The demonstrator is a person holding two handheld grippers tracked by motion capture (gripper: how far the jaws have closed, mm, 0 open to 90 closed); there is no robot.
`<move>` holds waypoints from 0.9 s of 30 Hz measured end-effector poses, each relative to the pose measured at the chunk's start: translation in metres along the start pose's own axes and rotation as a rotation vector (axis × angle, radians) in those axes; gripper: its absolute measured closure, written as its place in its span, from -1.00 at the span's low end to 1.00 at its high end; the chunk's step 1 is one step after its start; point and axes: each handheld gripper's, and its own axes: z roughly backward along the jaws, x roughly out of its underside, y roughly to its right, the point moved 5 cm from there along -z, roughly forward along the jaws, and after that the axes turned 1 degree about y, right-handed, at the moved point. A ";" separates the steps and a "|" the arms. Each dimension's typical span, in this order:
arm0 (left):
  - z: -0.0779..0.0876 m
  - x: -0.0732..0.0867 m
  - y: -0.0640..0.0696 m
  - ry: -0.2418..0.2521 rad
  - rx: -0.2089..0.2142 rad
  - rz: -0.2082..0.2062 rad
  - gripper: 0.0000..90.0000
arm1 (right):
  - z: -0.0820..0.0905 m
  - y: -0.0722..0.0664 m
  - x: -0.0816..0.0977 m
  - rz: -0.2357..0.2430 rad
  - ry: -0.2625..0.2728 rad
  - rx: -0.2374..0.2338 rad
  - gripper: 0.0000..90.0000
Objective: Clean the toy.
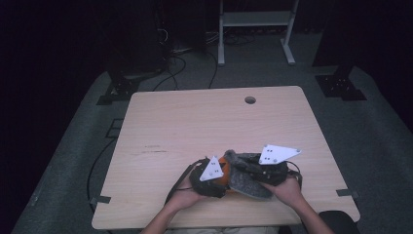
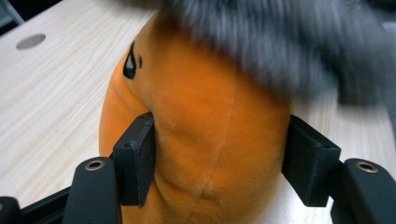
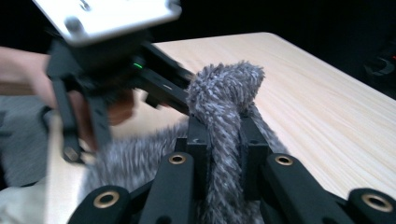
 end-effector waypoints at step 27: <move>0.003 0.003 0.001 0.023 0.010 -0.052 -0.26 | 0.008 0.045 0.026 -0.137 -0.071 0.063 0.73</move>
